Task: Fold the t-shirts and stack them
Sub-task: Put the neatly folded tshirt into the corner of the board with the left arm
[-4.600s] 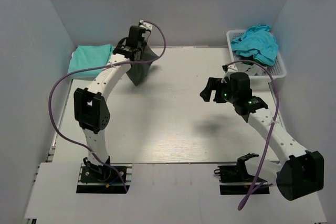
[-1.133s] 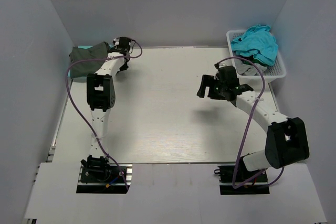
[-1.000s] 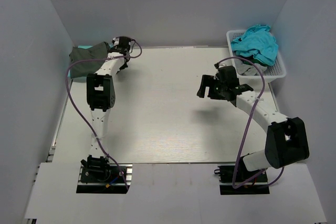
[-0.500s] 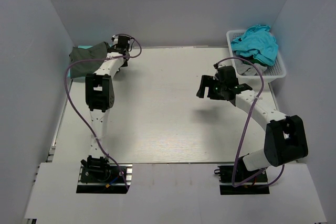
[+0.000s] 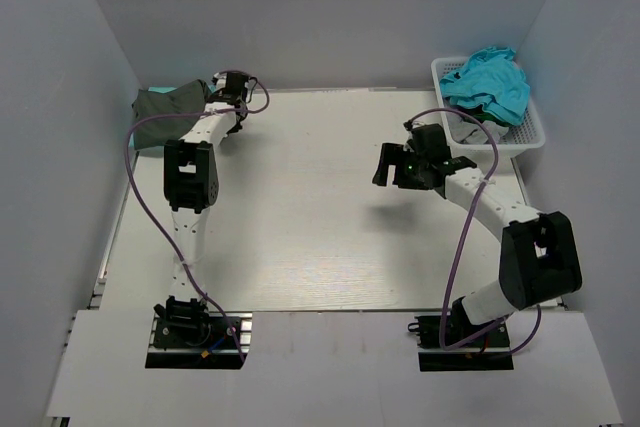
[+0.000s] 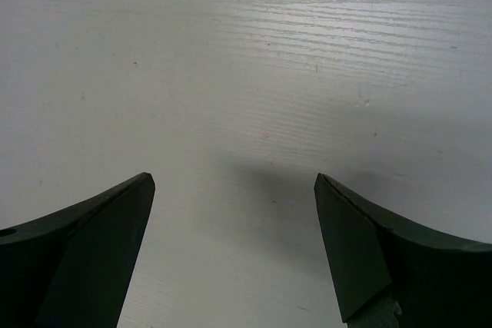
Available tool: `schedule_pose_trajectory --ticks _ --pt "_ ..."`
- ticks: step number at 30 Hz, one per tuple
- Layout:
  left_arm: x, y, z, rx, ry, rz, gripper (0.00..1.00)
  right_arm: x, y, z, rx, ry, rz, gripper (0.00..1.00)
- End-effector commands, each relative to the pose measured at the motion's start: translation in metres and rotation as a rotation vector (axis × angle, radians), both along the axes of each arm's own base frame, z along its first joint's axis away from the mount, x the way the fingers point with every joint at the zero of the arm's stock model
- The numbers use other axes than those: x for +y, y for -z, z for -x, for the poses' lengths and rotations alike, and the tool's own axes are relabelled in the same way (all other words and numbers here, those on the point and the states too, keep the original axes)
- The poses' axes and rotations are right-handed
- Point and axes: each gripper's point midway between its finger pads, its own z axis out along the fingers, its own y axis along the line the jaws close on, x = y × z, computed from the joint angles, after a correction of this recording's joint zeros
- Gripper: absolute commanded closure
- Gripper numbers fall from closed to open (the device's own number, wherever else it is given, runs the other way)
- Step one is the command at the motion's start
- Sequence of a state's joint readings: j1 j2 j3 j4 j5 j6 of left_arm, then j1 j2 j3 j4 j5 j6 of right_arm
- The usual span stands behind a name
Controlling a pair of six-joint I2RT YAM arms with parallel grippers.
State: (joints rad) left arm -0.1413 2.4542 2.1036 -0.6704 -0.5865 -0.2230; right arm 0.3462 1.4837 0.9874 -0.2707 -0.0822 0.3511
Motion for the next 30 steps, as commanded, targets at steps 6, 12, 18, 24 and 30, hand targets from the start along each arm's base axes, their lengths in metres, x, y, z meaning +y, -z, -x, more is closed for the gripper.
schedule_pose_trajectory --ticks 6,12,18,24,30 --pt "0.001 -0.038 -0.008 -0.105 -0.008 -0.016 0.95 0.006 -0.01 -0.012 -0.025 -0.025 -0.015 0.09" --pt "-0.004 -0.041 -0.014 -0.124 0.009 0.006 0.96 0.006 -0.009 -0.011 -0.025 -0.026 -0.013 0.09" --pt "-0.01 -0.025 -0.011 -0.093 0.008 0.049 0.53 0.005 -0.009 -0.014 -0.026 -0.023 -0.011 0.09" --pt "-0.012 -0.001 -0.009 -0.058 -0.024 0.066 0.47 0.008 0.0 -0.011 0.009 -0.036 -0.012 0.09" --pt "-0.012 0.013 -0.01 -0.026 -0.025 0.061 0.5 0.011 -0.001 -0.016 -0.002 -0.042 -0.016 0.09"
